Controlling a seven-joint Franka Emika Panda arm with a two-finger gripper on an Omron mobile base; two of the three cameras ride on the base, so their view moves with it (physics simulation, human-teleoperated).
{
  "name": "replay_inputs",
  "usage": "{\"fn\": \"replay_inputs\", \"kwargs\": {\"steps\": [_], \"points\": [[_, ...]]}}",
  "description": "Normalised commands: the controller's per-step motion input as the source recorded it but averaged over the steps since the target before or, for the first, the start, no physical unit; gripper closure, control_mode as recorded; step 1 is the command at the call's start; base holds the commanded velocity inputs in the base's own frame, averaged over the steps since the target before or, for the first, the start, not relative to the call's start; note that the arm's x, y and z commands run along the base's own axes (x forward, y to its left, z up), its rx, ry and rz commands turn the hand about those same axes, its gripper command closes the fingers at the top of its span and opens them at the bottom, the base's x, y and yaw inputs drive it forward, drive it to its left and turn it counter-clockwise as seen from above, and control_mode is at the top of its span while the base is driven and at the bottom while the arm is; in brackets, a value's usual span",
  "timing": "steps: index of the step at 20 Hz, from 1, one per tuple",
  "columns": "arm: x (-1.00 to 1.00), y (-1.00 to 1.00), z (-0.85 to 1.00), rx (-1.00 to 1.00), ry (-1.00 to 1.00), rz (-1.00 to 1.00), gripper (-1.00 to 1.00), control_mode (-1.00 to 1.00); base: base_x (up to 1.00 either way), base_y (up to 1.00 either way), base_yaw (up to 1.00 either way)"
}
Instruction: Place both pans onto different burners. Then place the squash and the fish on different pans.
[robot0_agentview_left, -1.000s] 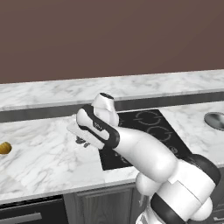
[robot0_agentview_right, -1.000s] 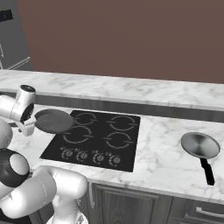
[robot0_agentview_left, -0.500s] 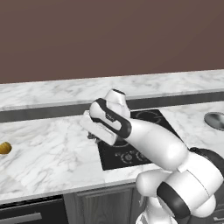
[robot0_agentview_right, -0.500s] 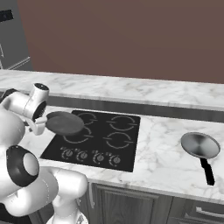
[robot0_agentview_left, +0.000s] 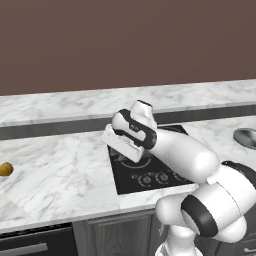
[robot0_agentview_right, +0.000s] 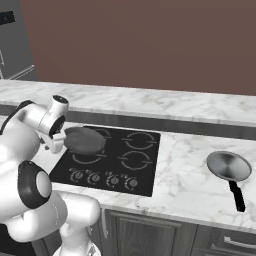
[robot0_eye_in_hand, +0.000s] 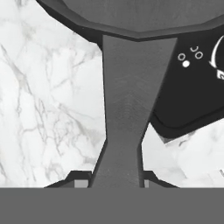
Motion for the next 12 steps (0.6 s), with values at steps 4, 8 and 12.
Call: {"fn": "replay_inputs", "kwargs": {"steps": [4,8,12], "points": [[0.07,-0.26,-0.23,-0.02,0.00,0.00,1.00,-1.00,0.00,0.00,0.00],[0.00,-0.13,-0.31,-0.04,0.00,0.00,1.00,-1.00,0.00,0.00,0.00],[0.01,-0.04,-0.31,-0.04,0.00,0.00,1.00,-1.00,0.00,0.00,0.00]]}}
